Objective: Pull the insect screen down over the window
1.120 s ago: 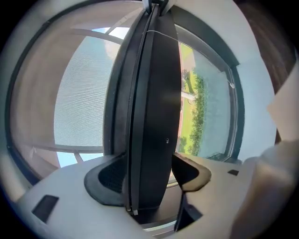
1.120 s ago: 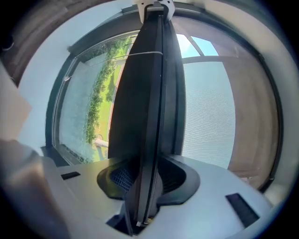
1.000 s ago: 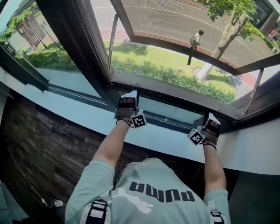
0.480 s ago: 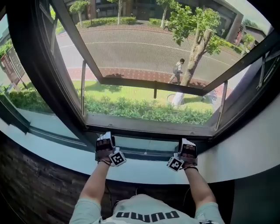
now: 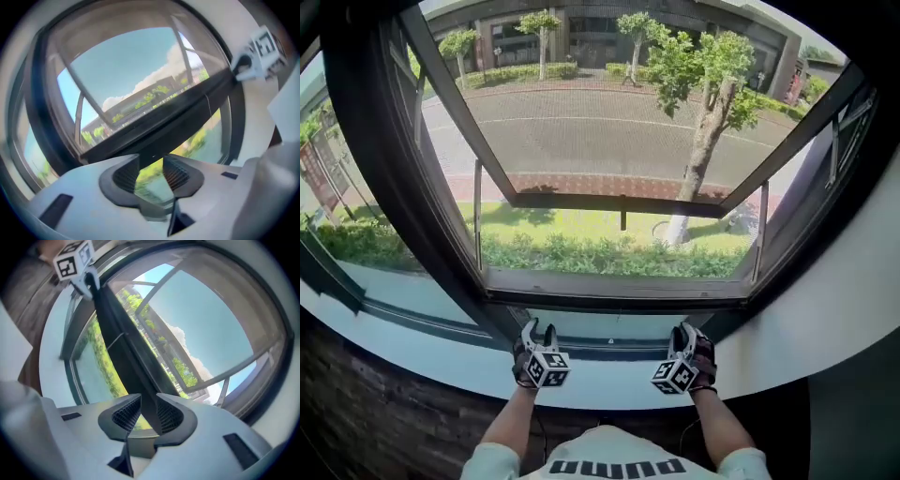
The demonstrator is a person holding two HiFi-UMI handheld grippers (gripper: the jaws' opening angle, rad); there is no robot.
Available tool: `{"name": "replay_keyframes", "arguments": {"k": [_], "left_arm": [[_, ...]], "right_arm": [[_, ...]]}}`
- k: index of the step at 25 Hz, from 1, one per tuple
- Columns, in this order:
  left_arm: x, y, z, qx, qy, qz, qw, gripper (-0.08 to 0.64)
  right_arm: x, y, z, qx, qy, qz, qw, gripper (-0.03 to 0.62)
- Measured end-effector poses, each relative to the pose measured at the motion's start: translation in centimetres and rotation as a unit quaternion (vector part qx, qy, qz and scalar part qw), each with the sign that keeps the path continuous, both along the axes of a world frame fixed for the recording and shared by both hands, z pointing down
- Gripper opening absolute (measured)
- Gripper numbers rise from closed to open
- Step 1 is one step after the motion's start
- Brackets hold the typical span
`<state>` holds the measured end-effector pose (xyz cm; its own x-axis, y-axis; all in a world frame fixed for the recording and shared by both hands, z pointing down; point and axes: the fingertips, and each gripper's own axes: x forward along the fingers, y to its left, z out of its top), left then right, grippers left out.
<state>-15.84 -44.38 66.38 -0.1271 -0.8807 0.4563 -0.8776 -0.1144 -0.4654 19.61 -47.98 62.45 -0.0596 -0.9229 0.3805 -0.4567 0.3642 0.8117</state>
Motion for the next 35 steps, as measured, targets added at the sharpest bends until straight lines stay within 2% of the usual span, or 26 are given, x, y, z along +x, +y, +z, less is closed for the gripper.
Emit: {"name": "replay_keyframes", "arguments": {"k": [1, 2, 3, 5, 6, 7, 8, 9, 11, 13, 17, 19, 26, 30, 35], "left_arm": [[0.4, 0.7, -0.9, 0.004, 0.084, -0.005, 0.9964, 0.105], [0.8, 1.4, -2.0, 0.008, 0.162, -0.005, 0.9867, 0.015], [1.2, 2.2, -3.3, 0.013, 0.235, 0.001, 0.9720, 0.014], [2.3, 4.1, -6.0, 0.029, 0.360, 0.019, 0.9324, 0.012], [2.8, 5.2, -7.3, 0.038, 0.408, 0.029, 0.9117, 0.012], [3.3, 6.3, -8.5, 0.043, 0.443, 0.037, 0.8948, 0.012], [3.6, 7.5, -9.4, 0.044, 0.463, 0.045, 0.8843, 0.012], [3.9, 8.9, -10.2, 0.042, 0.468, 0.052, 0.8810, 0.012], [4.1, 12.2, -11.7, 0.037, 0.451, 0.074, 0.8885, 0.012], [3.8, 15.3, -13.4, 0.044, 0.424, 0.102, 0.8989, 0.012], [2.7, 19.9, -15.1, 0.057, 0.372, 0.144, 0.9152, 0.012], [1.9, 22.1, -15.1, 0.055, 0.354, 0.155, 0.9205, 0.012], [1.3, 30.1, -15.0, 0.041, 0.340, 0.181, 0.9220, 0.012], [1.9, 34.0, -16.0, 0.056, 0.326, 0.194, 0.9237, 0.012], [3.5, 40.4, -16.9, 0.078, 0.329, 0.193, 0.9213, 0.012]], "right_arm": [[-0.7, 1.0, -0.6, -0.018, -0.061, 0.004, 0.998, 0.090], [-1.4, 2.0, -1.2, -0.036, -0.122, 0.008, 0.992, 0.058], [-2.1, 3.2, -1.9, -0.050, -0.182, 0.014, 0.982, 0.024], [-3.2, 5.7, -3.5, -0.065, -0.291, 0.027, 0.954, 0.009], [-3.7, 6.9, -4.6, -0.064, -0.338, 0.031, 0.938, 0.008], [-4.2, 8.2, -5.9, -0.059, -0.378, 0.033, 0.923, 0.008], [-4.7, 9.6, -7.1, -0.052, -0.409, 0.036, 0.910, 0.008], [-5.3, 11.1, -8.2, -0.045, -0.434, 0.038, 0.899, 0.008], [-6.6, 14.5, -10.0, -0.033, -0.467, 0.044, 0.883, 0.008], [-8.0, 17.7, -11.5, -0.019, -0.483, 0.048, 0.874, 0.008], [-10.4, 22.5, -13.5, 0.009, -0.492, 0.050, 0.869, 0.008], [-11.4, 24.8, -14.0, 0.017, -0.496, 0.052, 0.866, 0.008], [-12.5, 33.7, -15.9, 0.034, -0.494, 0.073, 0.865, 0.008], [-12.6, 38.3, -17.1, 0.049, -0.490, 0.064, 0.868, 0.008], [-12.2, 45.4, -16.8, 0.045, -0.472, 0.041, 0.879, 0.008]]}}
